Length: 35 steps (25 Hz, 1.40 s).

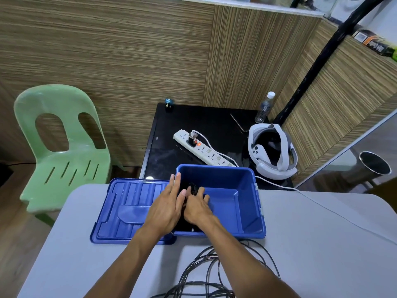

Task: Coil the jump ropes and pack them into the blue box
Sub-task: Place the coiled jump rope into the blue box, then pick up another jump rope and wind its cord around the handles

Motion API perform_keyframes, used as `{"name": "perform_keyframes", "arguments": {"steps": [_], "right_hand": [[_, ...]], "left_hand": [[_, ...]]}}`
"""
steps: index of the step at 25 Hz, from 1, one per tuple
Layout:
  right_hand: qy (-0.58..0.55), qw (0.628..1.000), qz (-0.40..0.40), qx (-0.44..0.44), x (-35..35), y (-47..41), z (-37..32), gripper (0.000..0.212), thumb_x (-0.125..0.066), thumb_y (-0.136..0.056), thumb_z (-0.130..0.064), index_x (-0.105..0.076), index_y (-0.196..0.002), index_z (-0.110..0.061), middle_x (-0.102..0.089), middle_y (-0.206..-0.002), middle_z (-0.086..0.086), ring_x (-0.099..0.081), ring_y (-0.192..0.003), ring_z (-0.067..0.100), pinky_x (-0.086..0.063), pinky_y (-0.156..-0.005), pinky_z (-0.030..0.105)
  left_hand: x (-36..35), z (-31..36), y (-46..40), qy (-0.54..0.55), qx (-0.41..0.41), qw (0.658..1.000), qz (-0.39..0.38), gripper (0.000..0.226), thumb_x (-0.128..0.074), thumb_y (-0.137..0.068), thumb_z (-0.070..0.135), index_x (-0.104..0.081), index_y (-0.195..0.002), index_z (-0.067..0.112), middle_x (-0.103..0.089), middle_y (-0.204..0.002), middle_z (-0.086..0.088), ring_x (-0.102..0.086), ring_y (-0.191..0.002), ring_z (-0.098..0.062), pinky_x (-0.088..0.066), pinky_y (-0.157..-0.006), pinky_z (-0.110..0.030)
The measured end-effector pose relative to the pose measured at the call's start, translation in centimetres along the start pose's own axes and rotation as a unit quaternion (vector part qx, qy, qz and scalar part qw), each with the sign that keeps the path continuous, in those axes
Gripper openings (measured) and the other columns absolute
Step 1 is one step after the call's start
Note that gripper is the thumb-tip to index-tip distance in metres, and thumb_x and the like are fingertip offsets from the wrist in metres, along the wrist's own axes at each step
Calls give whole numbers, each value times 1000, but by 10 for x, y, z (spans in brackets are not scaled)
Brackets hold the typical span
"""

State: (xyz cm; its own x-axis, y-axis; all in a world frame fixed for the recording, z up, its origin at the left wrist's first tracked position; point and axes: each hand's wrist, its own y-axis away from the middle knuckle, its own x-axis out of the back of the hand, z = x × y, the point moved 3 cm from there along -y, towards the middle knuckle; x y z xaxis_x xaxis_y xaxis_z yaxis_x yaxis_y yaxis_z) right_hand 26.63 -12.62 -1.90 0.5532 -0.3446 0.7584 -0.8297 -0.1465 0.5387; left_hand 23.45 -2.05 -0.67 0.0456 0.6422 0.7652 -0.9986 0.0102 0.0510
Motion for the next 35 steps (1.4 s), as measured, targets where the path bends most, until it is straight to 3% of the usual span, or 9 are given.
{"name": "perform_keyframes", "arguments": {"steps": [3, 8, 13, 20, 23, 25, 27, 29, 35], "right_hand": [[-4, 1000, 4, 16, 8, 8, 3, 62, -41, -99, -22, -15, -155, -20, -17, -151, 14, -20, -138, 39, -29, -110, 55], [-43, 996, 70, 44, 24, 43, 12, 63, -42, -102, -38, -14, -156, -22, -1, -163, 13, 2, -150, 34, -13, -119, 54], [-11, 987, 147, 57, 27, 102, 37, 67, -43, -101, -46, -14, -156, -23, 4, -163, 14, 13, -149, 33, -1, -119, 55], [2, 979, 198, 49, -18, 205, 98, 69, -42, -101, -49, -11, -157, -23, 12, -163, 14, 20, -148, 33, 2, -119, 49], [-17, 984, 179, 2, -59, 245, 135, 69, -44, -100, -48, -15, -156, -21, 5, -163, 17, 11, -148, 38, -2, -119, 51], [-1, 981, 191, -24, -89, 270, 147, 70, -48, -97, -50, -23, -154, -19, -11, -160, 20, -7, -147, 42, -12, -117, 53], [35, 975, 216, -46, -116, 292, 144, 73, -61, -87, -54, -39, -147, -18, -36, -150, 20, -39, -131, 40, -39, -103, 53], [44, 971, 225, -74, -139, 305, 135, 82, -74, -72, -58, -52, -138, -14, -50, -139, 19, -55, -111, 37, -51, -82, 50], [-47, 944, 302, -127, -150, 316, 118, 96, -77, -70, -55, -41, -146, -9, -50, -137, 15, -56, -112, 33, -52, -85, 45]], "left_hand": [[2, 5, -1, -47, 10, 999, 5, 63, -16, -98, 52, 0, -154, 28, -3, -162, -1, -6, -149, -15, -16, -120, -34], [18, 8, 20, -88, -21, 996, 17, 75, -11, -92, 63, -2, -154, 23, 3, -161, 2, 2, -148, -12, -11, -119, -31], [29, 4, 73, -173, -53, 983, 29, 81, 0, -90, 68, -10, -153, 17, -4, -161, -2, -10, -149, -19, -25, -117, -41], [-19, 32, 172, -279, -147, 949, -20, 64, -21, -98, 50, -27, -151, 14, -20, -159, -8, -21, -146, -25, -28, -113, -44], [-46, 41, 203, -317, -198, 925, -68, 58, -24, -99, 45, -41, -143, 11, -34, -153, -15, -38, -138, -31, -40, -106, -49], [-63, 46, 215, -338, -247, 903, -98, 53, -47, -94, 34, -42, -141, 11, -40, -149, -17, -45, -133, -33, -47, -99, -50], [-77, 54, 223, -367, -310, 866, -137, 76, -70, -75, 15, -36, -143, 11, -38, -150, -18, -42, -136, -32, -43, -104, -47], [-84, 62, 221, -408, -365, 824, -145, 90, -67, -65, 2, -32, -147, 12, -32, -153, -17, -37, -139, -32, -37, -109, -47], [-91, 88, 213, -493, -453, 721, -180, 93, -60, -81, 2, -4, -154, 15, -2, -161, -17, -12, -147, -32, -21, -116, -45]]}}
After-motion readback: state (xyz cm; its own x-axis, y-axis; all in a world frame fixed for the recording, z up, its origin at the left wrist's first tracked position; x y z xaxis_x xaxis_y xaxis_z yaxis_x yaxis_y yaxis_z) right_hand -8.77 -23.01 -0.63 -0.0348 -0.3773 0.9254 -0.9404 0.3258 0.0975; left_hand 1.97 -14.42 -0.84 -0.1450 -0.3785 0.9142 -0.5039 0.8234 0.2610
